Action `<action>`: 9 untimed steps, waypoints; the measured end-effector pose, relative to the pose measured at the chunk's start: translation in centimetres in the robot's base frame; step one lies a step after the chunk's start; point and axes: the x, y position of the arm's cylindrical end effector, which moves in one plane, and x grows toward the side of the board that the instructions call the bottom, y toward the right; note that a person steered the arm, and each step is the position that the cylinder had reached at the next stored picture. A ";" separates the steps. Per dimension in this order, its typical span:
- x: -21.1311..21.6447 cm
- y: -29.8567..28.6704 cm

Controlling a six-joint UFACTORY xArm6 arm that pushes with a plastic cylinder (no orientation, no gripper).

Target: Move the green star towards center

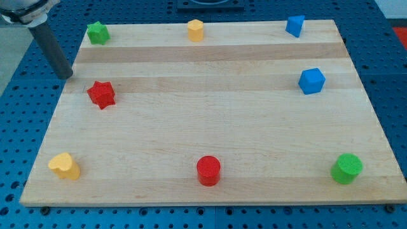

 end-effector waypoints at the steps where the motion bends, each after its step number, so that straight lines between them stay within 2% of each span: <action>1: -8.1 0.2; 2: -15.9 0.6; 4: -16.1 0.6; 7: -12.7 7.0; 9: -8.0 9.2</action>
